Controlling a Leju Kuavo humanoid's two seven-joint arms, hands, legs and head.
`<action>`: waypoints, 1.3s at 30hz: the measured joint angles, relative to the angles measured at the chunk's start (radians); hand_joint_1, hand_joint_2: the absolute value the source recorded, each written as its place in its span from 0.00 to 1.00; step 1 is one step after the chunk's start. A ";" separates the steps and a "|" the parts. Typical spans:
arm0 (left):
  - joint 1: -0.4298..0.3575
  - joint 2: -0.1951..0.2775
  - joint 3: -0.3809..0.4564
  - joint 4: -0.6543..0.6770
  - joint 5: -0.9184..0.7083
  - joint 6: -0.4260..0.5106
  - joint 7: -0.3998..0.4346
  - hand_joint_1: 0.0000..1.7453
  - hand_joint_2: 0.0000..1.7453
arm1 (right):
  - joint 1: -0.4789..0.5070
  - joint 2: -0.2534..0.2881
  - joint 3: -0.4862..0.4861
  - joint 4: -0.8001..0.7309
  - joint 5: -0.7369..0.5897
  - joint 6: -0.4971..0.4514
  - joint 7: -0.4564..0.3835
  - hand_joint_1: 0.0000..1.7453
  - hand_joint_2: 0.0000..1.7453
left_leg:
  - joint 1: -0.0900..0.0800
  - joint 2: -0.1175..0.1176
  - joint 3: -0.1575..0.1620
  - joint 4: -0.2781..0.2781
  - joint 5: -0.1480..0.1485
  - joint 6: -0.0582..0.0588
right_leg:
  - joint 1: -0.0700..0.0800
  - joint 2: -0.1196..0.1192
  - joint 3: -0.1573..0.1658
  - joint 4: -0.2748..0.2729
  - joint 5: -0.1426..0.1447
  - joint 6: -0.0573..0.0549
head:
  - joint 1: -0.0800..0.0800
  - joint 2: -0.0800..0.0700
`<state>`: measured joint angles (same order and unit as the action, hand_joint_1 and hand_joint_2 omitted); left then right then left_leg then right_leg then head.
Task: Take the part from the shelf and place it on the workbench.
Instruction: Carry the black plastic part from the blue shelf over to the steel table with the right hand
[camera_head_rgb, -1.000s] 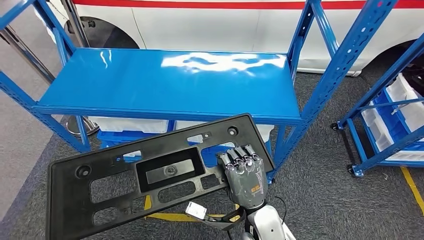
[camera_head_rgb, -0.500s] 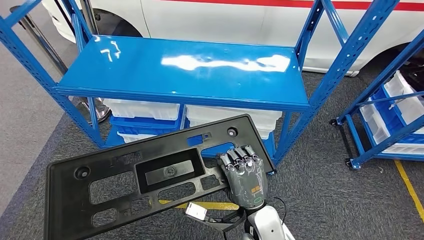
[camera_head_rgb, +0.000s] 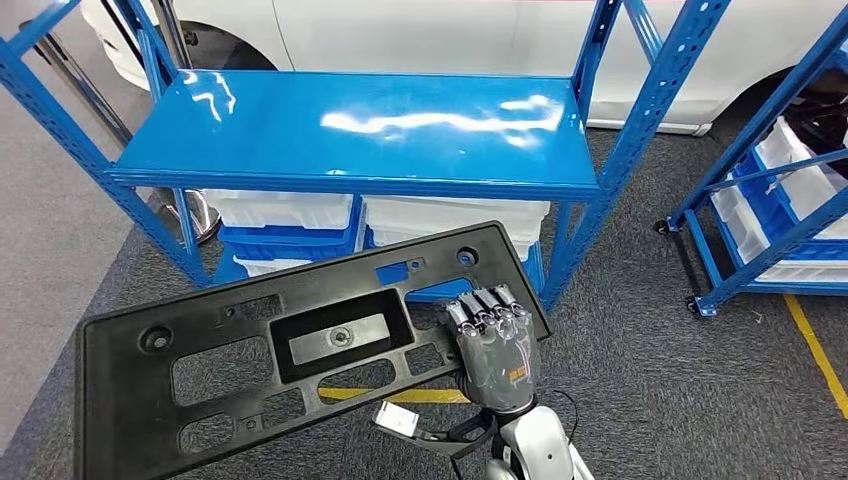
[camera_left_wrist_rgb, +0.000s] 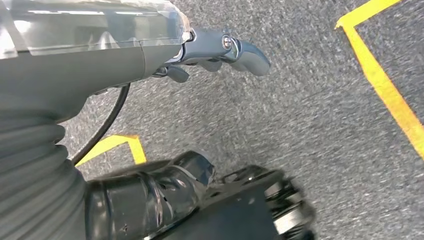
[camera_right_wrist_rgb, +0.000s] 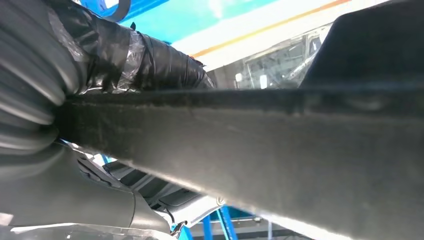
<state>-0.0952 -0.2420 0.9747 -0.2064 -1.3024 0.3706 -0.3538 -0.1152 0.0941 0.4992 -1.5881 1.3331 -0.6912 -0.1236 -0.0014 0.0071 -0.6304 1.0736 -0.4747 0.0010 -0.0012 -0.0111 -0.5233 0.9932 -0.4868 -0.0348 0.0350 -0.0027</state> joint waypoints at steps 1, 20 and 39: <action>0.001 0.000 0.000 0.000 0.000 0.000 0.000 0.00 1.00 | 0.002 0.002 -0.001 0.001 -0.004 0.000 -0.002 1.00 1.00 | 0.004 -0.001 -0.022 0.070 -0.039 -0.007 | 0.000 -0.001 -0.009 0.002 0.005 -0.001 | 0.000 0.000; 0.004 0.003 0.000 0.000 0.001 -0.001 -0.001 0.00 1.00 | 0.012 0.003 -0.010 0.011 -0.042 0.000 -0.007 1.00 1.00 | 0.020 -0.002 0.062 -0.056 0.014 0.024 | -0.019 0.006 -0.108 0.207 -0.055 0.052 | 0.001 0.000; 0.006 0.008 0.001 0.000 0.003 0.006 0.004 0.00 1.00 | 0.034 -0.024 -0.015 0.008 -0.074 0.000 -0.003 1.00 1.00 | 0.006 -0.072 0.080 -0.038 -0.013 0.024 | 0.002 0.089 -0.080 0.059 0.021 0.012 | -0.001 0.000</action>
<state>-0.0891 -0.2337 0.9761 -0.2064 -1.2991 0.3763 -0.3500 -0.0810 0.0697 0.4845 -1.5799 1.2589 -0.6914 -0.1268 0.0049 -0.0648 -0.5502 1.0357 -0.4875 0.0247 0.0006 0.0780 -0.6031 1.0527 -0.4658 -0.0231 0.0342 -0.0027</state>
